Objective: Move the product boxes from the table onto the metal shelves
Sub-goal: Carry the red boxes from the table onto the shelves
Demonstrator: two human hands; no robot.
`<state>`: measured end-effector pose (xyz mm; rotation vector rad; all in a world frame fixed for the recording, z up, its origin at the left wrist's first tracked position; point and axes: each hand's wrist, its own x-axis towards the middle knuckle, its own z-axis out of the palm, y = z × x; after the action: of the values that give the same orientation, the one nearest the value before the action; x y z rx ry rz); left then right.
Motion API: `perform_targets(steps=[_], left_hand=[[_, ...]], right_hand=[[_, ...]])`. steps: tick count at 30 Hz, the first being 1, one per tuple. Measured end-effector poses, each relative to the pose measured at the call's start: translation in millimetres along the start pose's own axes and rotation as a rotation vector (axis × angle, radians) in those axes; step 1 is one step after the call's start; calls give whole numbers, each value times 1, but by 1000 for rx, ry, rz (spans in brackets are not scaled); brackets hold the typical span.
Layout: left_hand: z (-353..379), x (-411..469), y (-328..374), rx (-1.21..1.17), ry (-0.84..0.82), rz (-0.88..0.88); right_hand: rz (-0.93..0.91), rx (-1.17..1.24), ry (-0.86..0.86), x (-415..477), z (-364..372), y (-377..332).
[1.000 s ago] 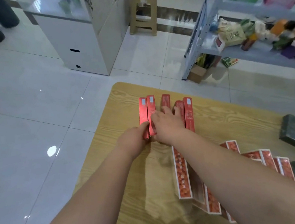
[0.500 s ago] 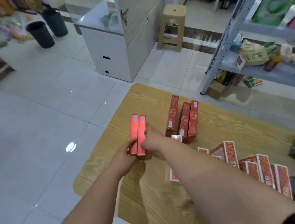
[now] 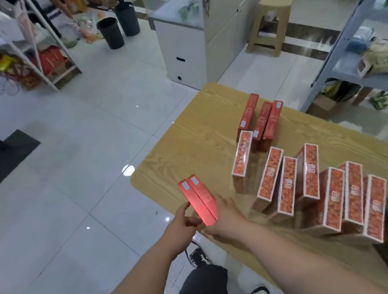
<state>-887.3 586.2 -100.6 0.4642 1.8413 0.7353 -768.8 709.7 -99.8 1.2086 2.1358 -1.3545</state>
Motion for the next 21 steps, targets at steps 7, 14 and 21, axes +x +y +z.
perform_targets(steps=[7,14,21], left_hand=[[-2,21,5,34,145,79],[-42,65,24,349,-79,325],[-60,79,19,299,-232,308]], right_hand=[[42,67,112,-24,1,24],[171,146,253,-35,10,25],[233,334,405,-51,6,23]])
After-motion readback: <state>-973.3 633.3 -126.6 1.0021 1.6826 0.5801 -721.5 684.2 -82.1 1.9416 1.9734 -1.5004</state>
